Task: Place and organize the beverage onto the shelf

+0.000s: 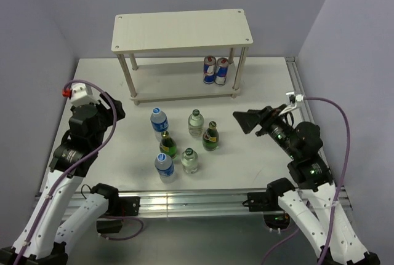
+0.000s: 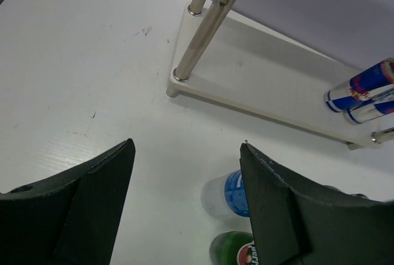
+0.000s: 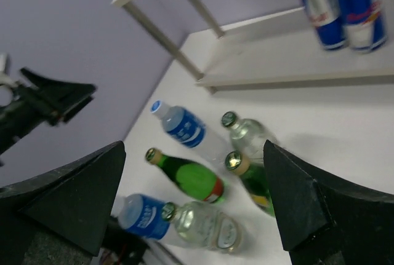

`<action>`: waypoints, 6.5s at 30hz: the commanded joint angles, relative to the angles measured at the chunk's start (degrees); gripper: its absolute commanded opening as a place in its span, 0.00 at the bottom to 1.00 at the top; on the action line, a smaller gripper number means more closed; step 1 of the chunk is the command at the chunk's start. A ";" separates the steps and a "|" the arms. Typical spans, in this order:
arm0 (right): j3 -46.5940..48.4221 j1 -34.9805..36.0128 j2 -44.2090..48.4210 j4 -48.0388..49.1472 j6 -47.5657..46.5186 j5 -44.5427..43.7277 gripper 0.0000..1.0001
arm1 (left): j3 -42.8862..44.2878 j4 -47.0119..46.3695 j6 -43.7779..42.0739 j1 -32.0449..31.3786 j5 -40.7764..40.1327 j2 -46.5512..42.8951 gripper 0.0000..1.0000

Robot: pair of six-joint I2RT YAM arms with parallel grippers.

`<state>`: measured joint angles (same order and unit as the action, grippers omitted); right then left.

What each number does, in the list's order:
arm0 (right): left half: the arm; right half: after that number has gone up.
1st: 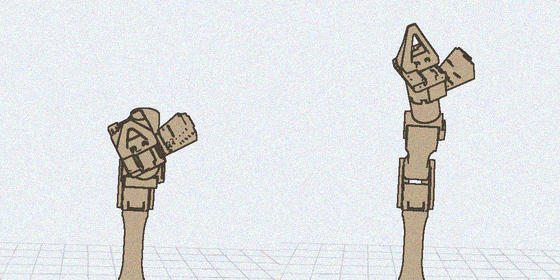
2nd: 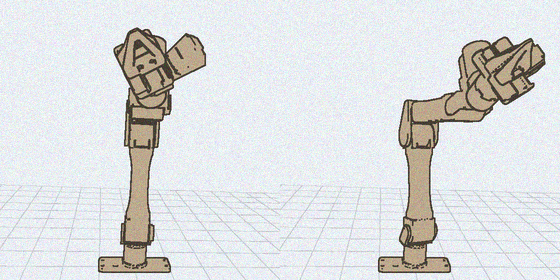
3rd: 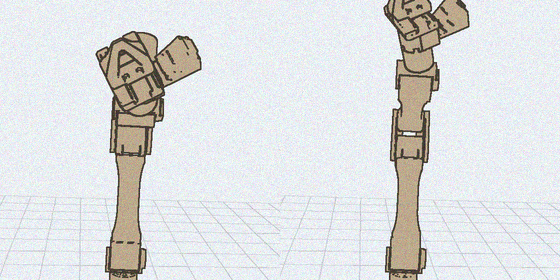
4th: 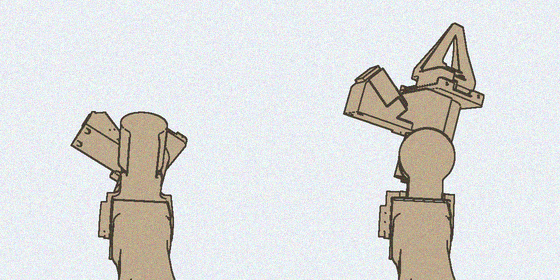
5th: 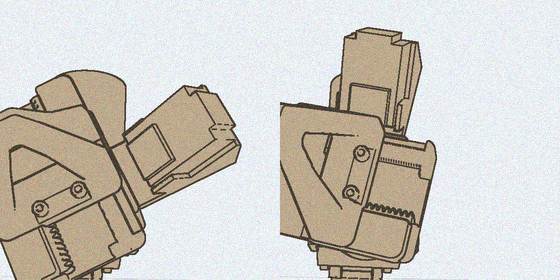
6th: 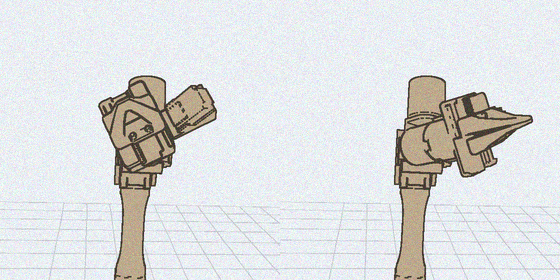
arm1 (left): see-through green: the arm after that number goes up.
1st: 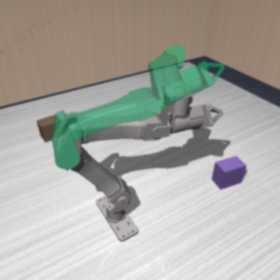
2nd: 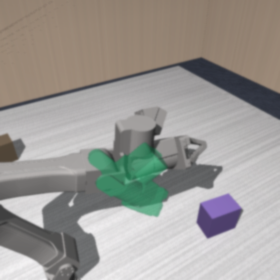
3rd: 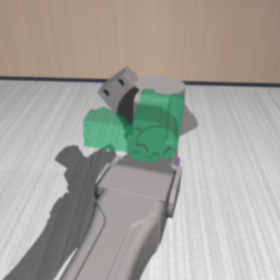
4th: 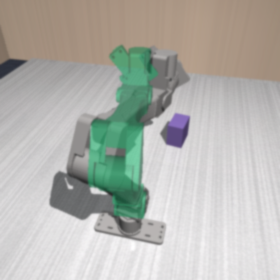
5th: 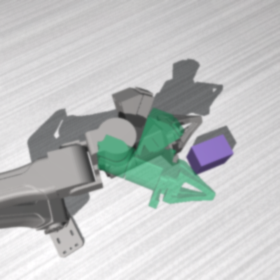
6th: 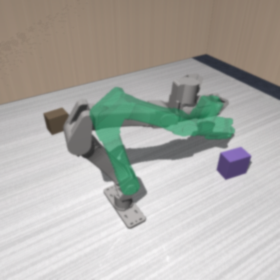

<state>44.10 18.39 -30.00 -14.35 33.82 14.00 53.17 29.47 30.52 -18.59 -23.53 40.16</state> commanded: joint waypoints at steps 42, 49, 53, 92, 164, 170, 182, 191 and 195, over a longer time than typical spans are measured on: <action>-6.04 51.22 -25.81 4.32 1.25 -69.90 1.00 | -3.86 -2.75 -4.24 -0.13 -3.80 -0.88 0.71; -5.95 48.23 -31.26 11.61 -0.60 -68.32 1.00 | -3.95 -2.93 -4.51 -0.13 -3.63 -1.05 0.71; -6.48 45.34 -34.42 14.17 -1.13 -67.27 0.98 | -4.04 -3.19 -4.60 -0.13 -3.54 -1.14 0.71; 21.19 38.56 -36.00 2.84 -13.07 -69.54 0.00 | -4.21 -3.99 -4.86 2.77 -0.91 -1.93 0.71; 99.96 10.00 -84.08 9.42 -37.87 -52.41 0.13 | -5.09 -4.69 -5.30 10.24 5.42 -2.54 0.92; 99.78 9.91 -85.05 10.83 -38.04 -52.41 0.17 | -5.18 -4.60 -5.30 10.33 5.60 -2.54 0.92; 99.52 9.91 -86.19 12.59 -38.74 -52.93 0.33 | -5.18 -4.60 -5.39 10.59 5.78 -2.54 0.91; 98.81 9.91 -85.93 13.65 -39.36 -53.02 0.13 | -5.18 -4.60 -5.39 10.77 6.04 -2.63 0.91; 98.73 10.00 -85.75 13.30 -39.27 -52.76 0.00 | -5.18 -4.78 -5.39 10.85 6.30 -2.46 0.90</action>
<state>141.32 28.71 -116.51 -6.87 -4.84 -39.33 48.01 27.16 26.15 -8.16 -18.15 37.87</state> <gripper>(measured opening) 0.400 0.907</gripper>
